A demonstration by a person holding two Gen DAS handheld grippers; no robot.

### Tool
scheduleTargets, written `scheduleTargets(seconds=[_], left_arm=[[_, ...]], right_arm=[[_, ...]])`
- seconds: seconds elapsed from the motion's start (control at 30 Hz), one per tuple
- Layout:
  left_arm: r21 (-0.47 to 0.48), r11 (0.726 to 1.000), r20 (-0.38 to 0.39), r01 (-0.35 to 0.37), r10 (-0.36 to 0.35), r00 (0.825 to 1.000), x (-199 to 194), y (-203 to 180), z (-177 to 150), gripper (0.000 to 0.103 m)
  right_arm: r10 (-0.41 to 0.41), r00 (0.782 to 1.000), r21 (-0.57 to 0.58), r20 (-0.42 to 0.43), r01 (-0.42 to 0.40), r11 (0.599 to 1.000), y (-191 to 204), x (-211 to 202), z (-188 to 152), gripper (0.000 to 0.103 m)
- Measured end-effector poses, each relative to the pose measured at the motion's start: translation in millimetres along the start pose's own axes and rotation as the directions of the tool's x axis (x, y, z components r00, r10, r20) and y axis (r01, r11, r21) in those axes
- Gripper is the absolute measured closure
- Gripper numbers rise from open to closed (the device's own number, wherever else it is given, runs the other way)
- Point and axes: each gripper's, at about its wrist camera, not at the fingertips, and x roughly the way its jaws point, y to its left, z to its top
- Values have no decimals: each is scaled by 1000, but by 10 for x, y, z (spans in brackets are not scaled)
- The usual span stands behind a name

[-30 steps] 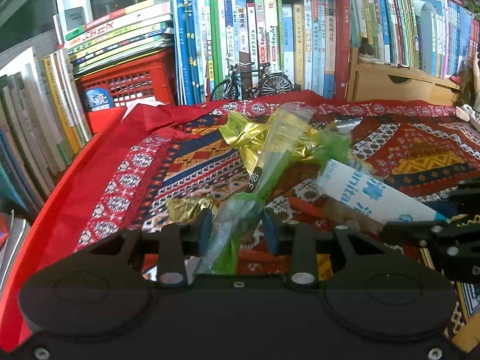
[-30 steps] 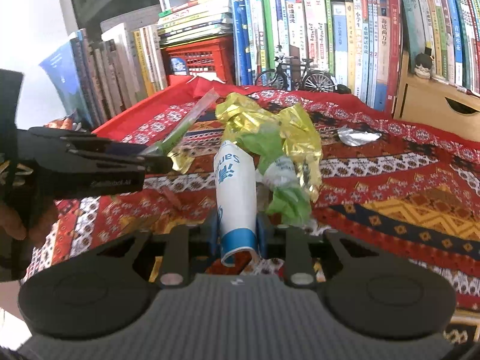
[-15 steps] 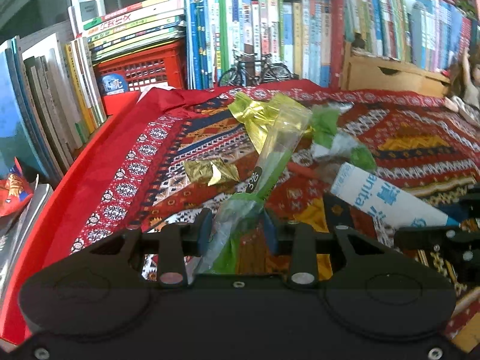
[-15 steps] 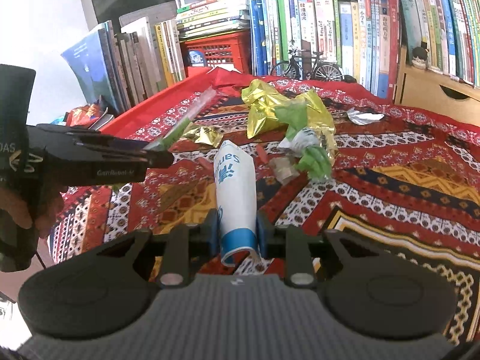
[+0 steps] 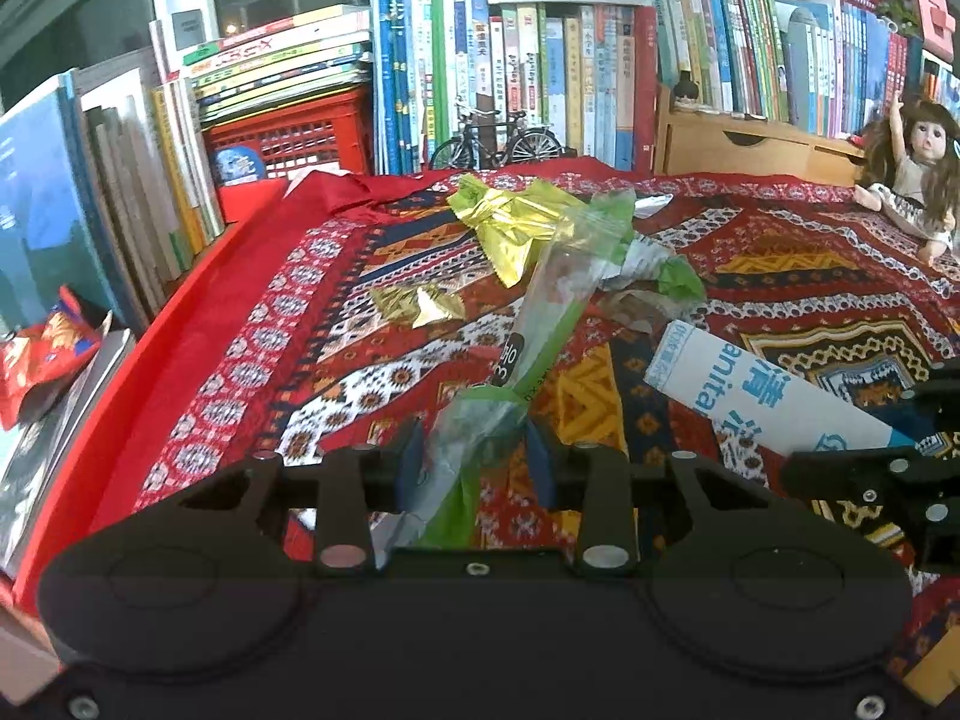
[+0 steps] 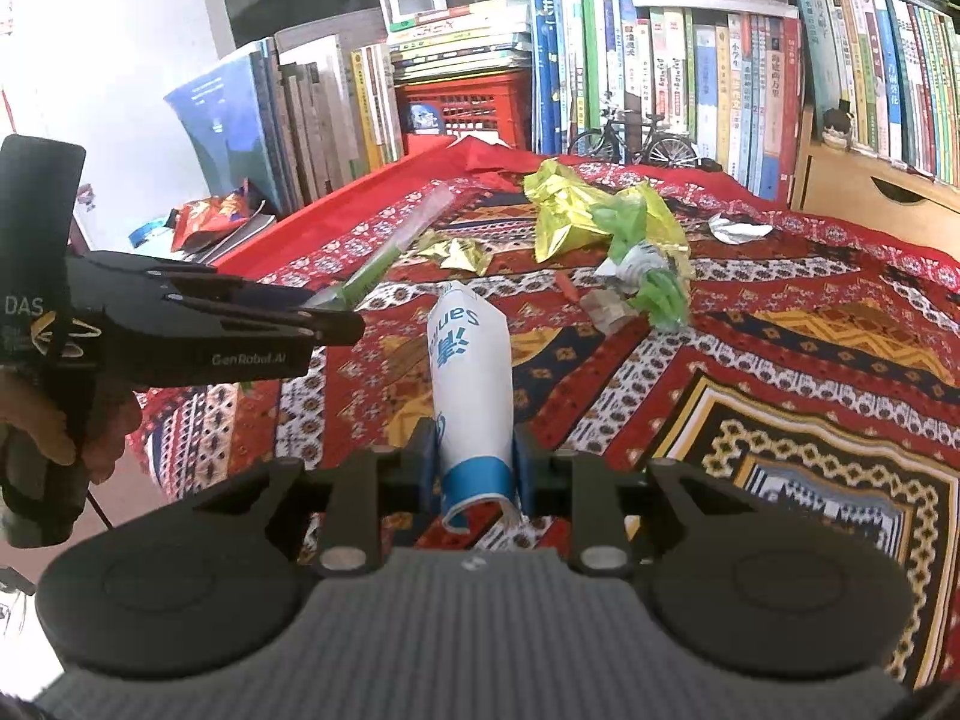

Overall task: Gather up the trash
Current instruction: 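Carry the plastic bag and tissue pack toward the blanket's edge with both grippers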

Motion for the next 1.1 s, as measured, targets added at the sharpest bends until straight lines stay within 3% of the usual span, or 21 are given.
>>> scheduleTargets(seconds=[0.33, 1.1], left_arm=[[-16, 999, -15, -39, 39, 999, -379, 93, -403, 68], [-30, 1000, -57, -6, 4, 998, -1023, 426, -1229, 68]], right_arm=[[23, 1000, -13, -11, -23, 1000, 302, -164, -235, 72], [25, 1000, -28, -14, -25, 999, 1074, -335, -678, 72]])
